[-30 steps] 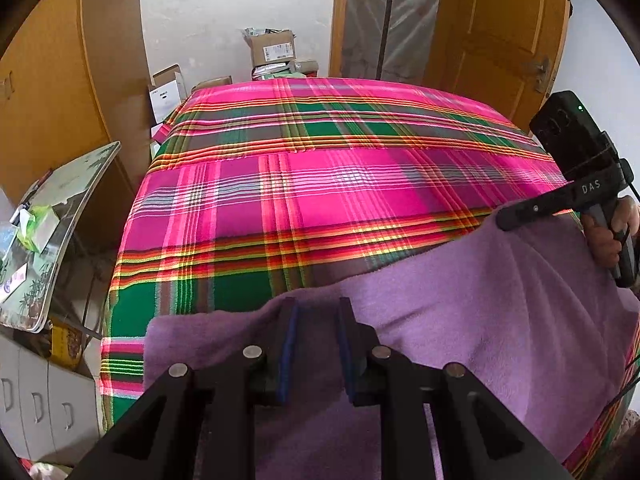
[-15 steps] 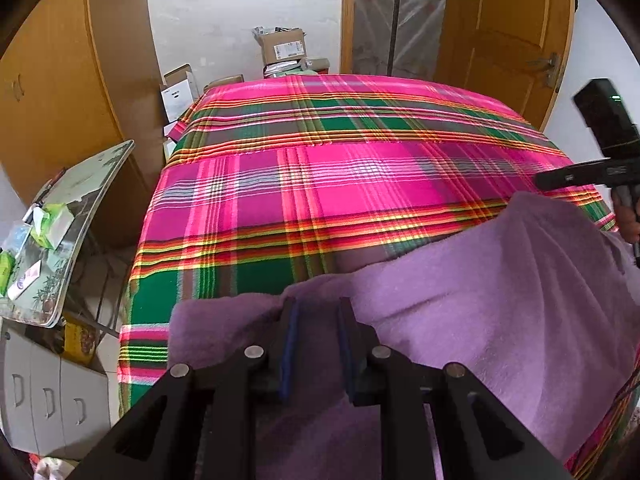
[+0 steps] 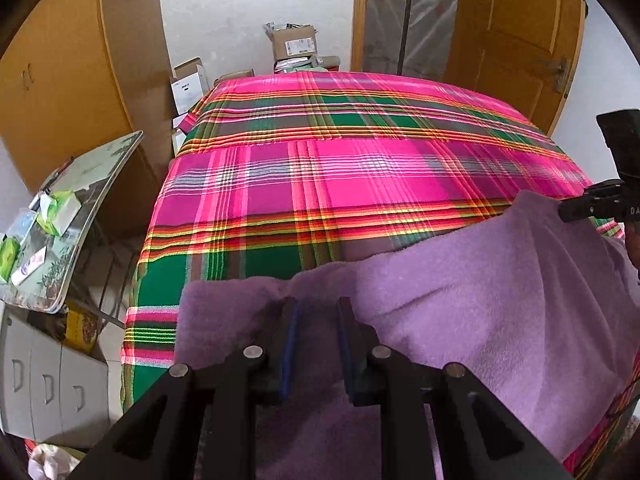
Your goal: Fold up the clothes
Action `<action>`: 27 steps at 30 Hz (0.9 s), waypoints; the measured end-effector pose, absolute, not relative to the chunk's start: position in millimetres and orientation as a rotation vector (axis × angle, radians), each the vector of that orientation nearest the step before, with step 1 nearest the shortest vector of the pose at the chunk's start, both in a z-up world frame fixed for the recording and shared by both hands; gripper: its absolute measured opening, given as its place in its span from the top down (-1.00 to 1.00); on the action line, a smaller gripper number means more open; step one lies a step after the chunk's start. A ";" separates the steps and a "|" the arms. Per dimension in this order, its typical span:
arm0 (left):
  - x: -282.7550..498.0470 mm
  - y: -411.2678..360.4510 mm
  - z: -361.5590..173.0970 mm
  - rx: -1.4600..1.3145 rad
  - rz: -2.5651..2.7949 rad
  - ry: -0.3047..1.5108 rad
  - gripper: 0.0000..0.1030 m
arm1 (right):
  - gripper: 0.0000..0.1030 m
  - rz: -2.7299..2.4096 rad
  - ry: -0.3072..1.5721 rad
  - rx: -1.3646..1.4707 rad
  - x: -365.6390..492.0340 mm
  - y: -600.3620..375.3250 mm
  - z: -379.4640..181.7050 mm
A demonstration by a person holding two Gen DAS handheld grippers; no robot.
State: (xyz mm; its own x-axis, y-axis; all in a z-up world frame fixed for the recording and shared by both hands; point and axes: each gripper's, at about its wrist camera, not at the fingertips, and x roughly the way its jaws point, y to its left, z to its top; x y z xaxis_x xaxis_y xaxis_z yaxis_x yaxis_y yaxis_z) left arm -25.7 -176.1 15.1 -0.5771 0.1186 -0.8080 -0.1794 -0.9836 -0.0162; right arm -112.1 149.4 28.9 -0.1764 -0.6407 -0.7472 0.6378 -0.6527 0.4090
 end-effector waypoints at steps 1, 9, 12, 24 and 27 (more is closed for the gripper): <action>-25.0 -175.9 14.9 -1.347 2.648 0.102 0.61 | 0.95 -1.952 0.012 1.228 -112.3 150.8 29.6; -21.8 -184.4 17.2 -1.345 2.666 0.066 0.61 | 0.95 -1.994 -0.004 1.297 -119.1 154.9 10.9; -19.6 -196.9 24.3 -1.337 2.681 -0.008 0.61 | 0.89 -1.996 -0.016 1.313 -117.8 153.4 7.9; -24.1 -224.7 61.1 -1.284 2.773 -0.065 0.52 | 0.54 -2.141 -0.095 1.183 -79.6 164.3 39.1; -41.7 -234.3 53.3 -1.428 2.721 -0.114 0.42 | 0.49 -2.147 -0.135 1.173 -69.0 166.2 38.8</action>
State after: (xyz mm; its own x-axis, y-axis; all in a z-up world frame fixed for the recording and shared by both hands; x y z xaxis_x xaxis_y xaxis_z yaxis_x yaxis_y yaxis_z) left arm -41.7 -234.3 53.3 -0.5671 0.0933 -0.8184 -0.0243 -0.9950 -0.0966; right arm -69.0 166.2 38.8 -0.3646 -0.6052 -0.7076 0.5119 -0.7651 0.3906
